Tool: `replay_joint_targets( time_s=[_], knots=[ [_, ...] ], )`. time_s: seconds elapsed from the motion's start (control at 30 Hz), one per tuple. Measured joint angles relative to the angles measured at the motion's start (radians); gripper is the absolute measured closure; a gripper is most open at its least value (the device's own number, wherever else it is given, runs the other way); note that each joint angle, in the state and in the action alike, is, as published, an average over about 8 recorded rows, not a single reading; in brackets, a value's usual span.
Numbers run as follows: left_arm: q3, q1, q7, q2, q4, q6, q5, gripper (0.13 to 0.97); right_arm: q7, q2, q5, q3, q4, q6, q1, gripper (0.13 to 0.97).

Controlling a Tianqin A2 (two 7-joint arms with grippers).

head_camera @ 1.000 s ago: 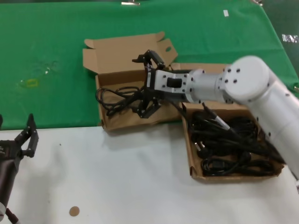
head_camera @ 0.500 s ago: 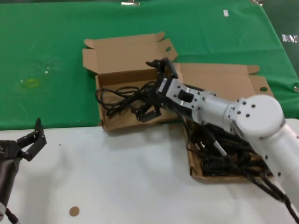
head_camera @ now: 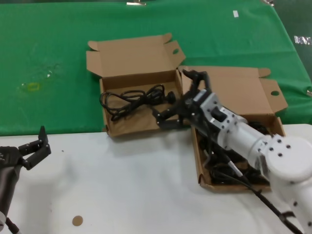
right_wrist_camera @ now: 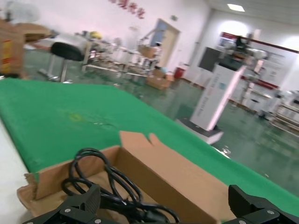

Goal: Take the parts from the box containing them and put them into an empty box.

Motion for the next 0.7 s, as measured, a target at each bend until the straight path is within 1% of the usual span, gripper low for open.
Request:
replay_joint_targets(
  time_s=[0.13,0.7],
  knots=[
    [0.000,0.000,0.000,0.000,0.000,0.000,0.000,0.147,0.018,0.005,0.031,0.033,0.050,0.047,-0.065,0.129],
    [0.000,0.000,0.000,0.000,0.000,0.000,0.000,0.132,0.093,0.027,0.164,0.174,0.263,0.247,-0.342,0.129]
  ],
)
